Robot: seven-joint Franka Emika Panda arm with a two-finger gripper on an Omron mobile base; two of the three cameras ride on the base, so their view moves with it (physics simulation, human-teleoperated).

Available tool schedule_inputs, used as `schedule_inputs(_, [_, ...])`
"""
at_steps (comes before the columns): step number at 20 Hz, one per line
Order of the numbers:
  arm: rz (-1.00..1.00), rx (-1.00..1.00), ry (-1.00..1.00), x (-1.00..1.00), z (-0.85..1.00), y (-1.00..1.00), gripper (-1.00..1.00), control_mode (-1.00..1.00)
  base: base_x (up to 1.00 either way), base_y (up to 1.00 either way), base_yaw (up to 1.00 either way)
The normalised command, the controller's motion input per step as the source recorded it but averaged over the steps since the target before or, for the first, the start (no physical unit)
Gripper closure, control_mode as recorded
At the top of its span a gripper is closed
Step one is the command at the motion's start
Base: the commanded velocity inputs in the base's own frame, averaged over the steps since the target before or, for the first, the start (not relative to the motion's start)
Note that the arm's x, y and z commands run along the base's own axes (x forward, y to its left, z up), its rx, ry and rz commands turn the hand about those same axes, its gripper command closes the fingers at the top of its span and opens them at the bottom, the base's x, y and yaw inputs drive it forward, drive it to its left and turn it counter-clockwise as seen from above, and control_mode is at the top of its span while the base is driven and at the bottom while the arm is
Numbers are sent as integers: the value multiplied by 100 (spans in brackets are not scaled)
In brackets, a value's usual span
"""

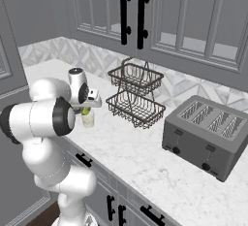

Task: Grab a lemon wedge from the fridge and one ice cube from the ice bowl, and put them in the glass of lemonade.

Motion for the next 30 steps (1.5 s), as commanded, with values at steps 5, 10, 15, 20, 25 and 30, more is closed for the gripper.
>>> schedule_inputs(5, [0, 0, 1, 24, 0, 0, 100, -100, 0, 0, 0])
schedule_inputs(10, [0, 0, 0, 0, 0, 0, 100, -100, 0, 0, 0])
schedule_inputs(15, [0, 0, 0, 0, 0, 0, -100, -100, 0, 0, 0])
schedule_inputs(20, [0, 0, 0, 0, 0, 0, -100, -100, 0, 0, 0])
schedule_inputs(25, [0, 0, 3, 0, 0, 0, -100, -100, 0, 0, 0])
schedule_inputs(30, [0, 1, 0, -12, 8, -1, -100, -100, 0, 0, 0])
